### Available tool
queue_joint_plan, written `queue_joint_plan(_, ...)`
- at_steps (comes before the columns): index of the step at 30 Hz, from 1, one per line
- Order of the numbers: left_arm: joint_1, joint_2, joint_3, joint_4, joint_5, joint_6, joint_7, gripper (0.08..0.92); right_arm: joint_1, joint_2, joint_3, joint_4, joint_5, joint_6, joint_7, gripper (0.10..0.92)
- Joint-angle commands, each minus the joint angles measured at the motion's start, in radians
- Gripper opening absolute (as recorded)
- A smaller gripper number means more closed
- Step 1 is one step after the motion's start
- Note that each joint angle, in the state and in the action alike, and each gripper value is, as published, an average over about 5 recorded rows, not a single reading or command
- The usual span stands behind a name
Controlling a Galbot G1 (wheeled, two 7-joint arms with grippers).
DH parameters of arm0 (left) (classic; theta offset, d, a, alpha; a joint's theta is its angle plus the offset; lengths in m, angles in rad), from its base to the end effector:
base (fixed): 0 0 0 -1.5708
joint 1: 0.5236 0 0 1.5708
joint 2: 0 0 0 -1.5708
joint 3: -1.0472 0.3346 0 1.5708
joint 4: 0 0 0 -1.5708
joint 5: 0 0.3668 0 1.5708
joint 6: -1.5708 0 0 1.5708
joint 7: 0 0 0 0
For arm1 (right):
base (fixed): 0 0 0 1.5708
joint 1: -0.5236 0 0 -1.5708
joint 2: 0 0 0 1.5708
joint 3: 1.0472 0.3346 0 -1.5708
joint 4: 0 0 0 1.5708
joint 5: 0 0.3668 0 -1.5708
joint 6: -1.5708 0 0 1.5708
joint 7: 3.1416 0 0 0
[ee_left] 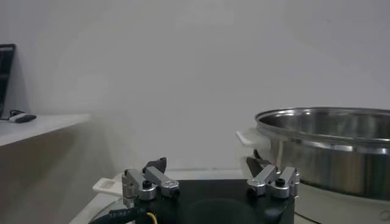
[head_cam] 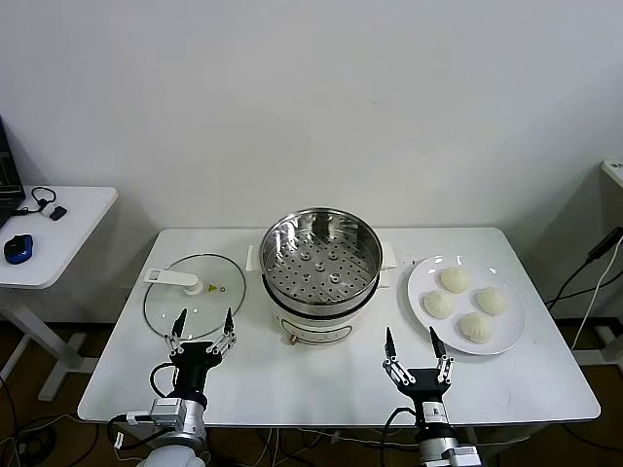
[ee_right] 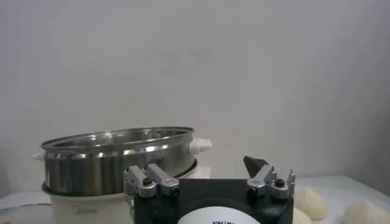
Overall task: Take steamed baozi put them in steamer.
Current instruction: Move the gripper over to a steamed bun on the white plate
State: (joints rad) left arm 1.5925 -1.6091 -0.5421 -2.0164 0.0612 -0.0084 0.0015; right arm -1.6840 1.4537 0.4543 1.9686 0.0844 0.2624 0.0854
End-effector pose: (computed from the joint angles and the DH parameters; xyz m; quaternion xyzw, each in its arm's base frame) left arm 0.1913 -0.0006 -0.3226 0.0149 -0.9987 -0.0181 0.0463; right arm 0.1559 0.0008 -0.3565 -0.0096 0.9998 0.0154 0.0067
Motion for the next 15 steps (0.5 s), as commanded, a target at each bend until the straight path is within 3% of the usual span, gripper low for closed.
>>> queue_joint_plan(1,0.000,-0.039,0.001,0.000,0.002,0.001,0.001,0.823,0.002,0.002,0.013,0.009,-0.004,-0.058,0.002,0.823)
queue_joint_plan(6,0.000,-0.036,0.004,-0.003,0.002,0.001,0.001,0.823,0.075,-0.033,0.108,0.029,-0.054,-0.222,-0.030,0.823)
queue_joint_plan(15,0.000,-0.029,0.006,-0.010,-0.007,-0.004,0.001,0.823,0.293,-0.290,0.197,-0.037,-0.003,-0.457,-0.102,0.823)
